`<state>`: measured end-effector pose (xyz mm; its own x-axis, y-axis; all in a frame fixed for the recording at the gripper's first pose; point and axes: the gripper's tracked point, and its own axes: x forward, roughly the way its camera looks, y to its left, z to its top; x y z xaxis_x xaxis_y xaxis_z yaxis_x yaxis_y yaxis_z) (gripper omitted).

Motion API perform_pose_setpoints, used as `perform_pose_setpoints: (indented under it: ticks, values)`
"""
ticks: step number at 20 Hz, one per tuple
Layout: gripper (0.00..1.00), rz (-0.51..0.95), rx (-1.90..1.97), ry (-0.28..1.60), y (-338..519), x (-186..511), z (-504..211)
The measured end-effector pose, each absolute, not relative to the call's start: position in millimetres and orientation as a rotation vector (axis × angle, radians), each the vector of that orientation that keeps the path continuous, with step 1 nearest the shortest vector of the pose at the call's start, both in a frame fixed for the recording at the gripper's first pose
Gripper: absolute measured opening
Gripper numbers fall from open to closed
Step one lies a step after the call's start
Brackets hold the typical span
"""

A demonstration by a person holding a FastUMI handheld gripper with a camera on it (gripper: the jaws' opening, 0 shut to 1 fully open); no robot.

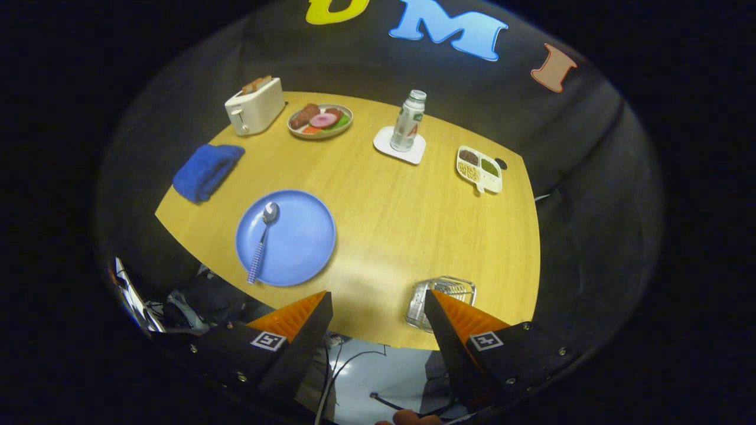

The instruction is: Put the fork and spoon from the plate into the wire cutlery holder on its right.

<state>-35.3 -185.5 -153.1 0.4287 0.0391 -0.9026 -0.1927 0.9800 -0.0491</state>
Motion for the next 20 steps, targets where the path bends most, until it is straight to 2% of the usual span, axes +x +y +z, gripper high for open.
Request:
perform_pose_setpoints:
  ticks: [9, 12, 20]
  values:
    - [0.97, 0.213, -0.057, 1.104, -96.2, -33.6, -169.1]
    - [0.97, 0.175, -0.096, 1.101, -83.8, -27.7, -176.3]
    - [0.97, 0.239, -0.032, 1.213, -19.8, -36.3, -216.1]
